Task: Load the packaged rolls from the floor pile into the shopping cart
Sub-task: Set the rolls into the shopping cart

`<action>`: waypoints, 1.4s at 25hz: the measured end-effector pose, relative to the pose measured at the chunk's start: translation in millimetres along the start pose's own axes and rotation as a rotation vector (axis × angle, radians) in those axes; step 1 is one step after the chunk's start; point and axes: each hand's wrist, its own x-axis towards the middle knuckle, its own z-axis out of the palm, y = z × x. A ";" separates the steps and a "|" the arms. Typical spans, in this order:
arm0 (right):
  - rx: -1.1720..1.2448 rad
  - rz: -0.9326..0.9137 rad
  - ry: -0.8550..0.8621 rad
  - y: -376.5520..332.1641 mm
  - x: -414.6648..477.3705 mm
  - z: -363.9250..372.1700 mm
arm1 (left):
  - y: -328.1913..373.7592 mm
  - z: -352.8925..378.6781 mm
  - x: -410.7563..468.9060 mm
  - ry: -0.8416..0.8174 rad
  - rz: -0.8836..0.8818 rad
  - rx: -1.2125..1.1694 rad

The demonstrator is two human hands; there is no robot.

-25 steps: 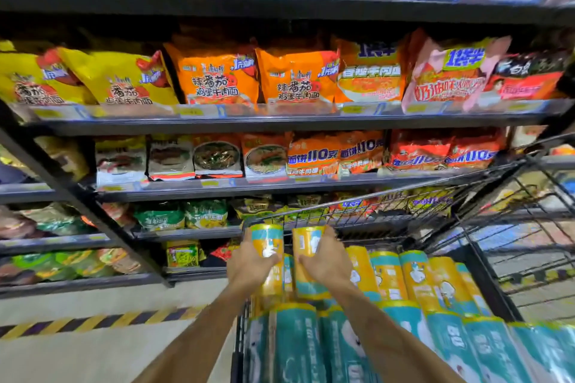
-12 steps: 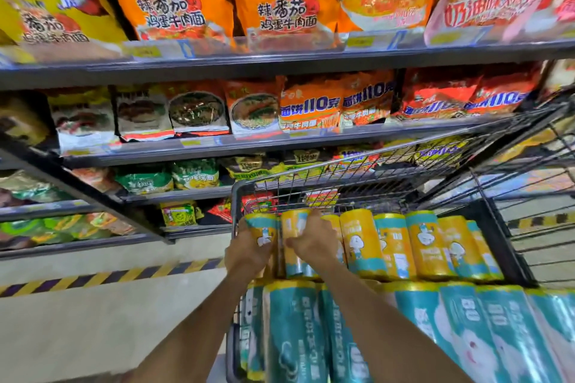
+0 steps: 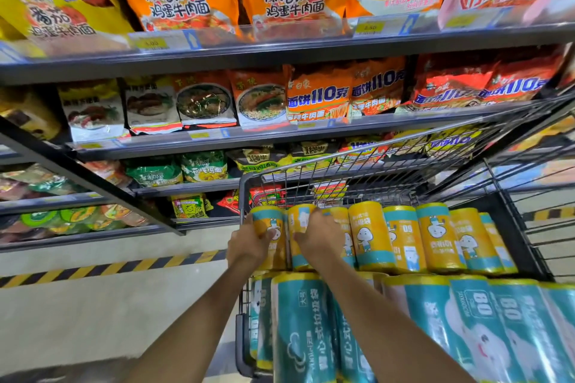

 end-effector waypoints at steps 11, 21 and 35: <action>-0.085 -0.197 0.002 2.8 -2.2 -73.4 | 46.9 -77.0 -19.6 0.076 0.152 -0.010; -0.219 -0.344 0.242 37.4 -22.2 -188.5 | 150.0 -149.2 -56.1 0.149 0.459 0.394; -0.090 0.445 0.675 190.0 -239.8 -206.5 | 278.8 -106.9 -208.6 -0.135 1.638 0.462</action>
